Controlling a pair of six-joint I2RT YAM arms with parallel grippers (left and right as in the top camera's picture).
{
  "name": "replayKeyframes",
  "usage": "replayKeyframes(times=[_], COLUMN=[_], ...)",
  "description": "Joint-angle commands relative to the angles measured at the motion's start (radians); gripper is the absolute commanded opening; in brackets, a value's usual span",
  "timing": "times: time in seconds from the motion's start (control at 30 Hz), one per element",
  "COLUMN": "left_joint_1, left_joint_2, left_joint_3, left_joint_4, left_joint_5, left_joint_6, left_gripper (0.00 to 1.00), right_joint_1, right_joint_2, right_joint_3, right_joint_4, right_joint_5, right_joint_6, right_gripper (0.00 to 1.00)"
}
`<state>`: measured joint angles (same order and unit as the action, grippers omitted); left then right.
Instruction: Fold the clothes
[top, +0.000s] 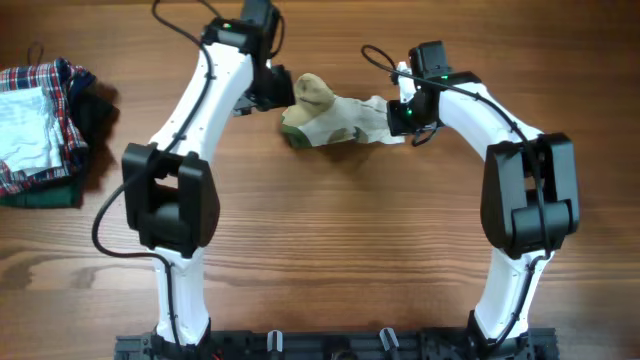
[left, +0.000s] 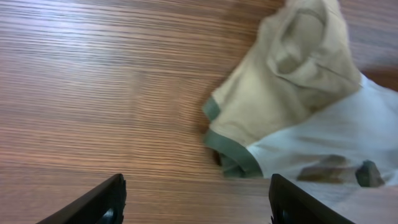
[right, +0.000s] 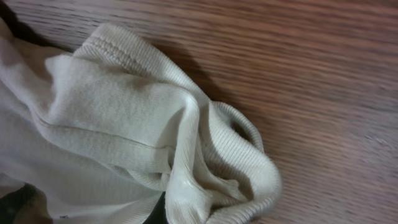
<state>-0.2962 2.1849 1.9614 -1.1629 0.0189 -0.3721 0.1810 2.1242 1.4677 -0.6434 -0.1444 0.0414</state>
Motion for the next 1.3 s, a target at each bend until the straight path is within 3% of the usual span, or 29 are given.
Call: replayKeyframes(times=[0.0,0.17,0.43,0.73,1.03,1.07,1.1,1.17,1.2,1.27], left_joint_1=[-0.016,-0.010,-0.010,-0.010,-0.010,-0.010,-0.010,-0.032,-0.050,-0.097], left_joint_2=[0.008,0.008,0.008,0.008,0.008,0.008,0.008,0.008,0.008,0.008], left_joint_3=[-0.011,-0.011,-0.011,-0.011,-0.011,-0.011,-0.011,-0.011,-0.011,-0.011], left_joint_4=[0.015,0.015,0.029,0.029,0.030,0.030,0.030,0.069,0.099,0.158], left_joint_5=[0.014,0.014,0.014,0.014,0.014,0.016,0.037,0.189,0.240,0.331], left_joint_6=[0.001,0.002,0.001,0.002,0.002,0.002,0.002,0.002,0.001,0.001], left_gripper=[0.74,0.74,0.74,0.74,0.75,0.71,0.58,0.19,0.04,0.04], right_joint_1=[-0.047,-0.077,-0.064,0.143,0.167,0.166,0.164,0.151,0.140,0.112], right_joint_2=[0.033,-0.022,-0.251,-0.258,-0.214,-0.205,-0.201,-0.202,-0.202,-0.202], right_joint_3=[-0.036,-0.036,-0.036,-0.036,-0.051,-0.051,-0.051,-0.049,-0.049,-0.049], right_joint_4=[-0.051,-0.076,-0.105,-0.060,0.003,0.006,0.008,0.011,0.002,-0.018], right_joint_5=[0.148,0.187,0.160,0.145,0.151,0.164,0.195,0.304,0.314,0.322], right_joint_6=[0.010,-0.015,-0.123,-0.142,-0.053,-0.029,-0.002,0.116,0.156,0.201], right_gripper=[0.04,0.04,0.04,0.04,0.04,0.04,0.04,0.04,0.04,0.04])
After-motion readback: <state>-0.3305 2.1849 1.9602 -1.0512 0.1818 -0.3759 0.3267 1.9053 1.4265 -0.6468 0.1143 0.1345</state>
